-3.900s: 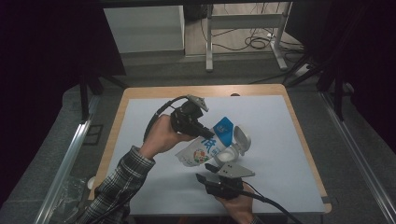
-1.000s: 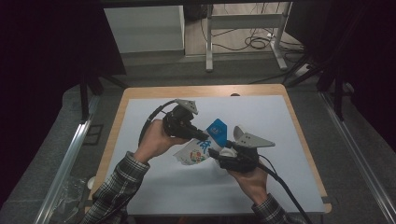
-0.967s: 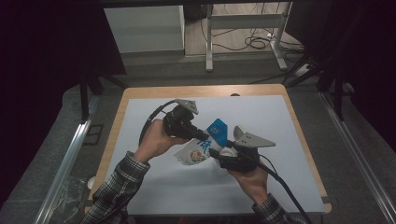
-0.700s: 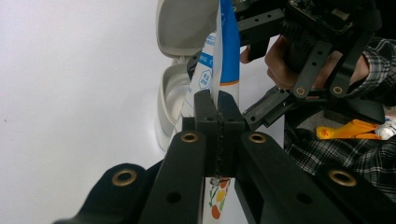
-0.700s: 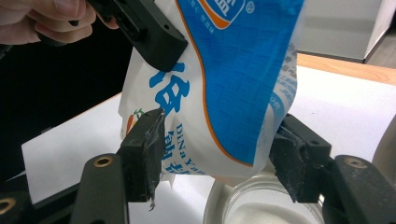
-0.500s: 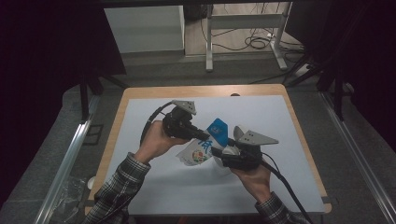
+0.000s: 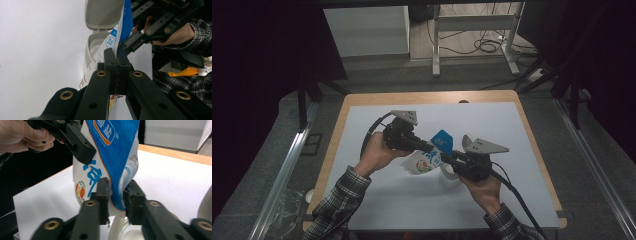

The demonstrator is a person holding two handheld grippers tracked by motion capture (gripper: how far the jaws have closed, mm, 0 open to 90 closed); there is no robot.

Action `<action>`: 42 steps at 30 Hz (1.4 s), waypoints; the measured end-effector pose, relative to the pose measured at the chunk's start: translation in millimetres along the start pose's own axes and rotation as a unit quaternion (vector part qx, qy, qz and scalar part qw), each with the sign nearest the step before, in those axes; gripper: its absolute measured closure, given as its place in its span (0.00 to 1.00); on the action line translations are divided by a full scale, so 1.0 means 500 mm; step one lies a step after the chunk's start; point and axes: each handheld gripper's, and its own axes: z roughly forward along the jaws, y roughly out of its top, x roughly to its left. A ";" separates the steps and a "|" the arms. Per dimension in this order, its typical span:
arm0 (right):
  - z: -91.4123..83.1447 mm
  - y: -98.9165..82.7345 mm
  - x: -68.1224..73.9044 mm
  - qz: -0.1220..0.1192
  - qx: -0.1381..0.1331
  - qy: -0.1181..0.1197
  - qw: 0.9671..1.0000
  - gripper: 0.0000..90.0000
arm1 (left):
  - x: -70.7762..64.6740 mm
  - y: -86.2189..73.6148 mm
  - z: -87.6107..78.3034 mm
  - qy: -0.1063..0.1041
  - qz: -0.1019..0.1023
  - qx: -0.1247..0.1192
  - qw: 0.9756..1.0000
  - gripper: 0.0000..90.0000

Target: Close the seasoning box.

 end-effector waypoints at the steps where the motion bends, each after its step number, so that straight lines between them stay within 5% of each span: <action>1: 0.001 0.001 0.001 -0.002 0.000 0.001 1.000 0.90 | 0.001 -0.002 0.000 0.000 0.001 0.000 1.000 1.00; 13: 0.015 0.016 0.011 -0.009 0.010 0.007 1.000 1.00 | 0.009 -0.039 -0.011 -0.003 -0.017 -0.028 0.999 1.00; 28: 0.034 0.034 0.024 -0.030 0.026 -0.002 0.999 1.00 | -0.002 -0.078 -0.009 0.059 -0.014 -0.034 0.998 0.74; 32: 0.037 0.039 0.026 -0.030 0.024 0.002 0.999 1.00 | -0.010 -0.090 -0.009 0.088 -0.018 -0.040 0.995 0.62; 42: 0.051 0.054 0.026 -0.031 0.034 0.004 0.999 1.00 | -0.029 -0.138 -0.008 0.170 -0.027 -0.051 0.984 0.30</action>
